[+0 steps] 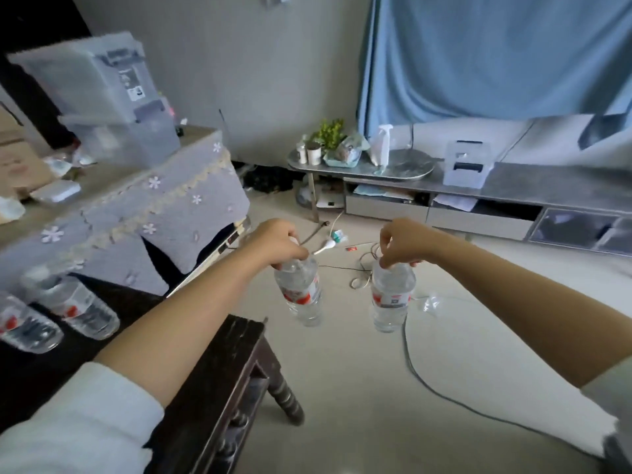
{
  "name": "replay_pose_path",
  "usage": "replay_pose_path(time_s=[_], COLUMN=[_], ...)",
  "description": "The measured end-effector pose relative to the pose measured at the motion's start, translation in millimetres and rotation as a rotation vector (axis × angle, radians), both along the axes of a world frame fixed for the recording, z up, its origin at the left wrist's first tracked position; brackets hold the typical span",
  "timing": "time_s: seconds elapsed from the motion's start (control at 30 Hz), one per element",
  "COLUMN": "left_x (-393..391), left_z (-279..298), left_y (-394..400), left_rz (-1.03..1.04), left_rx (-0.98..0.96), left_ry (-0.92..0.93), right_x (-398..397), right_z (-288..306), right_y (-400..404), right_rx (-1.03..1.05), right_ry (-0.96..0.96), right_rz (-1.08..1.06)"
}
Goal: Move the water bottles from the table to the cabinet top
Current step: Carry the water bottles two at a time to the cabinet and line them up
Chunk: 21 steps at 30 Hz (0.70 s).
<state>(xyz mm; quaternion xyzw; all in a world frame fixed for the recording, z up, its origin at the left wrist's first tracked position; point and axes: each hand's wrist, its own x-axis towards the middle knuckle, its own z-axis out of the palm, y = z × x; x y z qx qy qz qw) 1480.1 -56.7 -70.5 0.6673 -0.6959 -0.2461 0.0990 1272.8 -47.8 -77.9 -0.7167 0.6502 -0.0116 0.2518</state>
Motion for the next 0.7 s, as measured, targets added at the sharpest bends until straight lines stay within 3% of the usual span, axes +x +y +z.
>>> replay_pose_path(time_s=[0.53,0.7], left_x=[-269.0,-332.7], left_z=[-36.4,-48.9], left_y=[-211.1,-290.4], left_rz=[-0.293,-0.471], left_rx=[0.009,-0.015], left_ry=[0.052,-0.049], right_x=[-268.5,-332.2], right_z=[-35.4,-36.9], right_y=[-130.6,-190.8], right_rx=[0.033,0.005], right_ry=[-0.088,-0.103], right_rz=[-0.443,-0.639])
